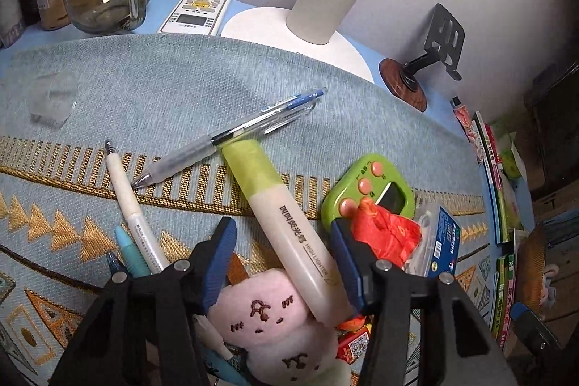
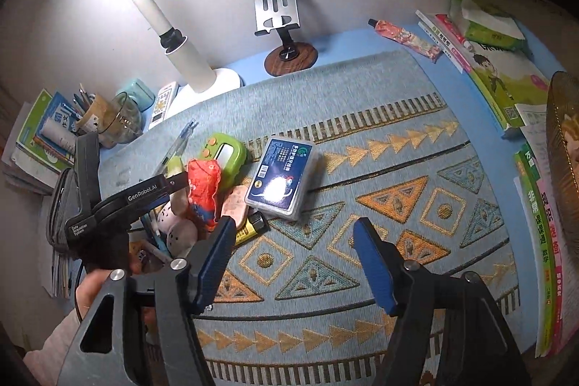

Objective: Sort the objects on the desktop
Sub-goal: 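Grasp the yellow-green highlighter with the left tool while the right tool grasps the blue floss-pick box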

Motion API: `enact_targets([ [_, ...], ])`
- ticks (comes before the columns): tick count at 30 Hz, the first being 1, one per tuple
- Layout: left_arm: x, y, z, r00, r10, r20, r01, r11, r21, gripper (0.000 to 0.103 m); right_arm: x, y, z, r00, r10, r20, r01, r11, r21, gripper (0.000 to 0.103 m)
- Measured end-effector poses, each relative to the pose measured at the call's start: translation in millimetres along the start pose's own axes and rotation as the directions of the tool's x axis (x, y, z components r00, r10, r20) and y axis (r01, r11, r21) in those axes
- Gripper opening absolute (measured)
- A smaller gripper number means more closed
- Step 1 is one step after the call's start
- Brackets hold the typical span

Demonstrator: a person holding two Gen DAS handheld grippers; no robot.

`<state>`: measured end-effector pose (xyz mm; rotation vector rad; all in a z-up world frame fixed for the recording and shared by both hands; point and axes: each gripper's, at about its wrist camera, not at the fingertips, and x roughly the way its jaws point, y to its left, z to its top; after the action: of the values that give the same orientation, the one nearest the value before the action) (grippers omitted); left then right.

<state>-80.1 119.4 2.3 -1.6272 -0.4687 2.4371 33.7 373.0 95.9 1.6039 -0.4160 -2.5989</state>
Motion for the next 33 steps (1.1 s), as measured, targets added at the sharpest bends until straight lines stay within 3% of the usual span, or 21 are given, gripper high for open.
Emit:
enact_targets([
  [6,-1.5,-2.8,-5.9,0.999,0.016,0.032,-0.018,0.999,0.04,0.049,49.3,3.8,10.5,0.999,0.002,-0.033,0.001,0.995,0.104,0.061],
  [8,-3.6,0.9,-8.0,0.999,-0.007,0.036,0.006,0.999,0.04,0.041,67.2,4.6,13.6,0.999,0.002,-0.054,0.005,0.99,0.141,0.061],
  [9,-3.2,2.0,-8.6,1.0,-0.014,0.028,0.013,0.999,0.043,0.03,74.6,5.1,15.4,0.998,-0.002,-0.059,0.011,0.988,0.154,0.061],
  [16,-2.4,2.6,-8.5,0.999,-0.044,0.002,0.043,0.996,0.079,0.025,106.9,12.9,19.8,0.996,-0.045,-0.082,0.06,0.98,0.19,0.061],
  [22,-0.7,-0.4,-4.3,0.999,-0.043,-0.021,0.045,0.993,0.113,0.025,119.0,22.6,15.7,0.987,-0.149,-0.063,0.157,0.973,0.168,0.062],
  [26,-1.9,-2.5,-5.1,0.998,-0.049,-0.039,0.054,0.989,0.14,0.024,125.7,40.2,12.0,0.967,-0.25,-0.041,0.252,0.966,0.061,0.06],
  [33,-8.2,-8.8,-6.8,0.994,-0.089,-0.066,0.099,0.98,0.17,0.01,99.2,14.3,-1.1,0.983,-0.184,-0.011,0.184,0.974,0.132,0.058],
])
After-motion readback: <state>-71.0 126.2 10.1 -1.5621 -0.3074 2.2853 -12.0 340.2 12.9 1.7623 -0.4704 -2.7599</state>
